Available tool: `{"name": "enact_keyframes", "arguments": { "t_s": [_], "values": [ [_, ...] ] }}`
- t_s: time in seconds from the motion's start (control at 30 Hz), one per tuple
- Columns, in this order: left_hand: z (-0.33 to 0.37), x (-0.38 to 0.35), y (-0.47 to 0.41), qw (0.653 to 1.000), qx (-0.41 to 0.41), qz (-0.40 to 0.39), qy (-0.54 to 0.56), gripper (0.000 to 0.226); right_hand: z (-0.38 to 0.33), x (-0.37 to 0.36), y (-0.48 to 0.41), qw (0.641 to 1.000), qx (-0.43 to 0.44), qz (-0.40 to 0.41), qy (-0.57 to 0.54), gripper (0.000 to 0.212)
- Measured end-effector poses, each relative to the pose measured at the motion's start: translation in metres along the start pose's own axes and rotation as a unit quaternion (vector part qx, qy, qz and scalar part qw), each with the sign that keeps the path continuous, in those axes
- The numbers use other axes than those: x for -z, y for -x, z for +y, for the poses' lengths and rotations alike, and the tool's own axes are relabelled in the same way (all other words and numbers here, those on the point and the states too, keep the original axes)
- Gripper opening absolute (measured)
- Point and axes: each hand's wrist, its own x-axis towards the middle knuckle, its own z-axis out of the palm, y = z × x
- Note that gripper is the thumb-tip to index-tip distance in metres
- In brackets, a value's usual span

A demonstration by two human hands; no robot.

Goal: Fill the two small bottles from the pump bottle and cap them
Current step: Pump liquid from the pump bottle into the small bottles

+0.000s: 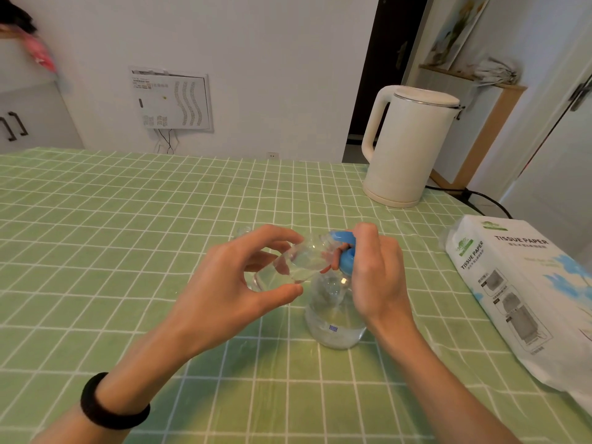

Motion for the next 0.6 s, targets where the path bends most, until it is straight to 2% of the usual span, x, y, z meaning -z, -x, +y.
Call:
{"name": "enact_keyframes", "arguments": {
  "t_s": [0.07, 0.17, 0.43, 0.6],
  "values": [
    [0.0006, -0.0004, 0.0005, 1.0, 0.003, -0.002, -0.001, 0.052, 0.0002, -0.0001, 0.0, 1.0, 0.016, 0.006, 0.005, 0.055],
    [0.0004, -0.0009, 0.0002, 1.0, 0.004, -0.001, 0.001, 0.051, 0.0014, -0.0006, 0.0019, 0.999, 0.029, 0.012, 0.013, 0.064],
    [0.0002, -0.0003, 0.0, 1.0, 0.005, 0.002, 0.004, 0.052, 0.004, -0.002, 0.0017, 1.0, 0.003, -0.005, 0.002, 0.073],
    [-0.001, 0.0003, 0.0, 1.0, 0.001, -0.004, 0.006, 0.051, 0.0012, -0.0001, -0.0007, 1.0, 0.015, 0.002, 0.009, 0.055]
  ]
}}
